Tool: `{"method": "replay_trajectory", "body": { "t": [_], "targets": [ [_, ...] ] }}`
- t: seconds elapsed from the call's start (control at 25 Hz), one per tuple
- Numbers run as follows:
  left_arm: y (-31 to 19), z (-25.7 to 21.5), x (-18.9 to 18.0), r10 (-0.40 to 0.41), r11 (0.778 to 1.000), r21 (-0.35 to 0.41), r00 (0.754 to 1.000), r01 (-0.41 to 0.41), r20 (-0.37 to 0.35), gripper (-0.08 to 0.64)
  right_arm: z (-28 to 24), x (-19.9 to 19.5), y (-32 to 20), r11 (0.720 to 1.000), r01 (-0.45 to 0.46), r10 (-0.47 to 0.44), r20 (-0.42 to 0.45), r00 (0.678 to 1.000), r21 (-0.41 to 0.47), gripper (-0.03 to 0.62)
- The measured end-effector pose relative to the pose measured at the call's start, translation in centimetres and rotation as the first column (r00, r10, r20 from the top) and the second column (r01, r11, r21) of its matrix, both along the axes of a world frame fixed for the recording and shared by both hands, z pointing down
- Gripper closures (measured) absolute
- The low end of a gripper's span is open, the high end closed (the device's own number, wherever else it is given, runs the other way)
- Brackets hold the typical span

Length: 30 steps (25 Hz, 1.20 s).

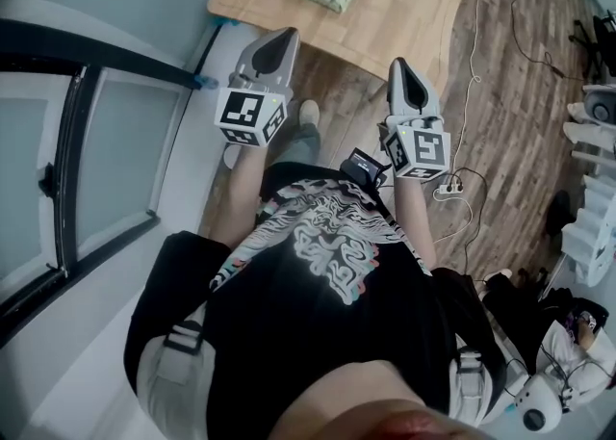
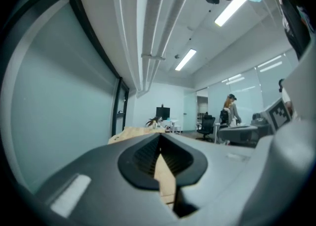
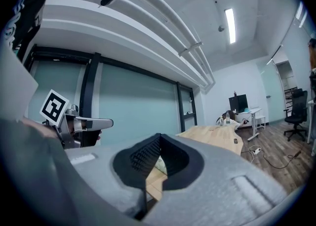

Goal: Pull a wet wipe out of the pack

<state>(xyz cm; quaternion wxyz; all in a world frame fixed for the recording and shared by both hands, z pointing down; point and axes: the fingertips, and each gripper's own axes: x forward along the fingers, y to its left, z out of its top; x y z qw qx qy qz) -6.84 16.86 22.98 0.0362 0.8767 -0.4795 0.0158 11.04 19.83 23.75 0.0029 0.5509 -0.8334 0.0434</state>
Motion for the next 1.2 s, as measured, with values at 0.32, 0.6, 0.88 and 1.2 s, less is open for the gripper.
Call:
{"method": "replay_trajectory", "body": {
  "t": [0.32, 0.6, 0.88, 1.2],
  "targets": [
    [-9.0, 0.9, -1.3, -0.012, 0.999, -0.037, 0.999, 0.013, 0.041, 0.574, 1.3, -1.1, -8.4, 0.999, 0.006, -0.005, 0.014, 1.000, -0.053, 0.594],
    [-14.0, 2.0, -2.3, -0.001, 0.998, -0.064, 0.999, 0.004, 0.053, 0.574, 1.9, -2.0, -13.4, 0.997, -0.005, 0.005, 0.009, 1.000, -0.079, 0.594],
    [-18.6, 2.7, -2.7, 0.036, 0.997, -0.074, 0.997, -0.031, 0.066, 0.574, 1.6, -3.4, -17.4, 0.997, -0.019, 0.017, -0.023, 1.000, -0.080, 0.594],
    [-22.2, 5.2, -2.6, 0.057, 0.993, -0.109, 0.996, -0.049, 0.066, 0.574, 2.9, -3.9, -19.6, 0.994, -0.042, 0.036, -0.053, 0.998, -0.103, 0.594]
  ]
}}
